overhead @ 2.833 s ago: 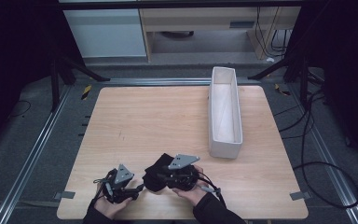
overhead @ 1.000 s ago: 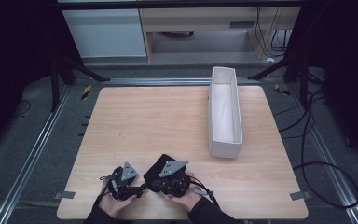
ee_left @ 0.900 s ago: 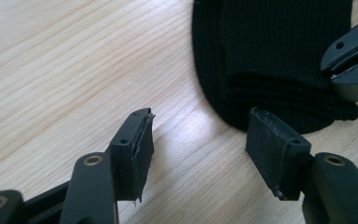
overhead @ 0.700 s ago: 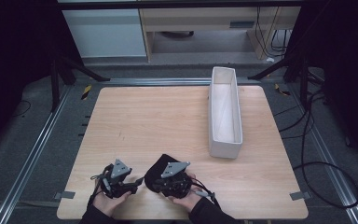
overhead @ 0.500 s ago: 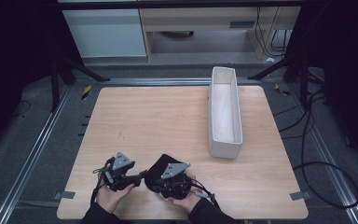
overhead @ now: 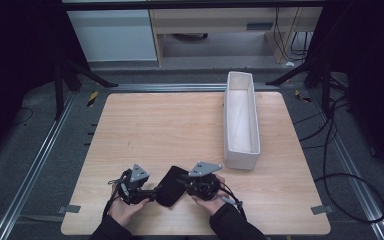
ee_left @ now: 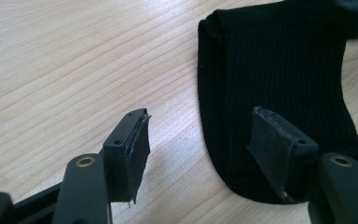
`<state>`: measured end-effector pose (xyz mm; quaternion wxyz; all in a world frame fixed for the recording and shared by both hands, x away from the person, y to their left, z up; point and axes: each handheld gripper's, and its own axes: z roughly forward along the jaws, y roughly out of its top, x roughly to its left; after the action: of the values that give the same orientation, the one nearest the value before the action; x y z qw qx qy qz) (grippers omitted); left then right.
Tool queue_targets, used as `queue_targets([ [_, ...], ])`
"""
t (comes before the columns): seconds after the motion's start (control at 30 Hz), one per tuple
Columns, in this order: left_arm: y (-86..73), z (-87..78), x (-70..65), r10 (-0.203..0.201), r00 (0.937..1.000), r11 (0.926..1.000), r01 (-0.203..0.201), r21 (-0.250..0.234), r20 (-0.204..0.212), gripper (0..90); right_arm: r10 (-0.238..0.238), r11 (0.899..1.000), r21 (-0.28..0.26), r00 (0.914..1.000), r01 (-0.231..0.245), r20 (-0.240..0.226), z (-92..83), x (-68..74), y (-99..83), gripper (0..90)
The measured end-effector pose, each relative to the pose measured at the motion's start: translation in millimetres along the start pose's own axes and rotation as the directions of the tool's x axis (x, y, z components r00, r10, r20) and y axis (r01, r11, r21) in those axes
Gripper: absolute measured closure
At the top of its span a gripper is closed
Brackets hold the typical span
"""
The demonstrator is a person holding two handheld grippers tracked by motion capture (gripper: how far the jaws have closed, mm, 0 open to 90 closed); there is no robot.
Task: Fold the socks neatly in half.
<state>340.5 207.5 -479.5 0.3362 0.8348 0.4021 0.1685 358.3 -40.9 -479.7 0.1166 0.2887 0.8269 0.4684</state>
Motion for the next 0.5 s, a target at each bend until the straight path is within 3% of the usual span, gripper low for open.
queue_targets([
  [0.1, -1.7, -0.8, -2.0, 0.014, 0.9999, 0.9999, -0.014, -0.003, -0.002, 36.4, 0.003, 0.998, 0.055, 0.9978, -0.006, 0.066, 5.7, -12.3, -10.1, 80.3],
  [0.2, -3.5, -1.2, -3.6, 0.020, 0.9998, 0.9998, -0.020, 0.002, 0.000, 36.4, -0.004, 0.993, 0.120, 0.9961, -0.007, 0.088, 11.3, -14.7, -23.7, 81.9],
  [0.3, -4.3, -1.5, -4.6, 0.026, 0.9997, 0.9997, -0.026, 0.002, -0.004, 36.3, -0.034, 0.992, 0.125, 0.9952, 0.022, 0.092, 10.8, -11.4, -20.5, 81.2],
  [0.5, -4.3, 0.0, -4.9, 0.029, 0.9996, 0.9996, -0.029, 0.004, -0.003, 36.0, -0.037, 0.999, 0.041, 0.9971, 0.034, 0.067, 16.6, -7.8, 5.4, 81.6],
])
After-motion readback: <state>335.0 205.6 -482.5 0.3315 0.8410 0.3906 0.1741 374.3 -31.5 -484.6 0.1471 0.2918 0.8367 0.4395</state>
